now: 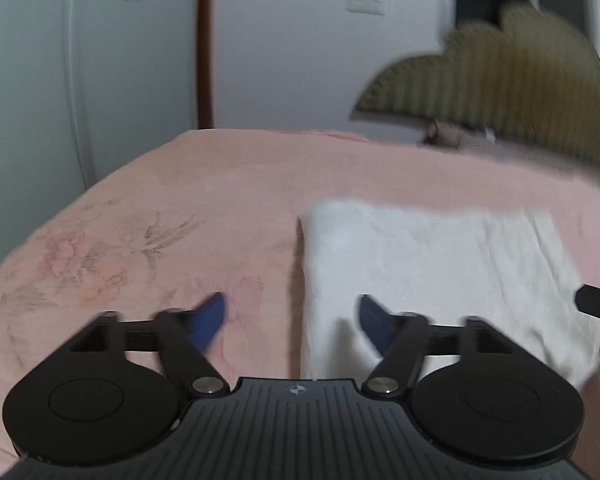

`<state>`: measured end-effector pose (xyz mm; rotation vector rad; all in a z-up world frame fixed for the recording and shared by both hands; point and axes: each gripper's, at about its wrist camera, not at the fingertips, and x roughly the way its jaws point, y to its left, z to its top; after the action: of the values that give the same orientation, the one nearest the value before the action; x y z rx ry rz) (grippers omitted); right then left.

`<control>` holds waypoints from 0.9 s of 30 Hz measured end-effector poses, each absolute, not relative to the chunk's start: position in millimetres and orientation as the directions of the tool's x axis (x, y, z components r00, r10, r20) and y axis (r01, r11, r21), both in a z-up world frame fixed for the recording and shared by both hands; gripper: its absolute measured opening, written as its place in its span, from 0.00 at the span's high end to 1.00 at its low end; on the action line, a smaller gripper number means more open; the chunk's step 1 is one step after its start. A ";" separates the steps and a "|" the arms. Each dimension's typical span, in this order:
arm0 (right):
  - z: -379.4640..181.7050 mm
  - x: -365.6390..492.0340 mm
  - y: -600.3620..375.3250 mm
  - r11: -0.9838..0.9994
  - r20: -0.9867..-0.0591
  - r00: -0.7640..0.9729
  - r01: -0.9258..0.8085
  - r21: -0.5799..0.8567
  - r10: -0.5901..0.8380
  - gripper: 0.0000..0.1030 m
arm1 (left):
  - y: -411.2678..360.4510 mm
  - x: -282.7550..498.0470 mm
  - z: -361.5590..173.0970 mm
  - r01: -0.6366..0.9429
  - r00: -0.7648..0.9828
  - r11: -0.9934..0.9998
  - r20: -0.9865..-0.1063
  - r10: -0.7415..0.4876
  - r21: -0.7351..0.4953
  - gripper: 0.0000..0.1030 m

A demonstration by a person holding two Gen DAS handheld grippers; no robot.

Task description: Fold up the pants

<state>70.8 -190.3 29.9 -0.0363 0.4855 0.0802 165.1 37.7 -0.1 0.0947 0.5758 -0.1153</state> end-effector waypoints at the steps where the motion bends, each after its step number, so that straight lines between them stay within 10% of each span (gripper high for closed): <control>1: 26.6 70.8 -177.4 0.989 -0.492 0.866 -0.138 -0.057 0.093 0.34 | 28.3 162.1 -6.6 0.174 0.831 0.972 -0.553 -0.061 0.155 0.20; 6: -0.2 73.0 -166.4 0.992 -0.588 0.809 -0.089 -0.089 0.020 0.32 | 10.2 120.3 -5.3 0.154 0.914 0.894 -0.403 0.033 0.422 0.17; 10: 16.2 53.7 -162.0 0.998 -0.553 0.832 -0.063 -0.009 0.047 0.23 | 3.7 92.0 -0.9 0.201 0.920 0.900 -0.389 -0.038 0.388 0.00; 27: 11.7 19.7 -137.7 1.000 -0.637 0.770 -0.020 0.022 0.029 0.09 | 2.7 66.7 -13.0 0.231 0.847 0.944 -0.526 -0.076 0.236 0.01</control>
<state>19.7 -137.7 11.7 0.0145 0.6913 0.0265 66.7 2.7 -13.0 0.2980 0.5377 -0.1643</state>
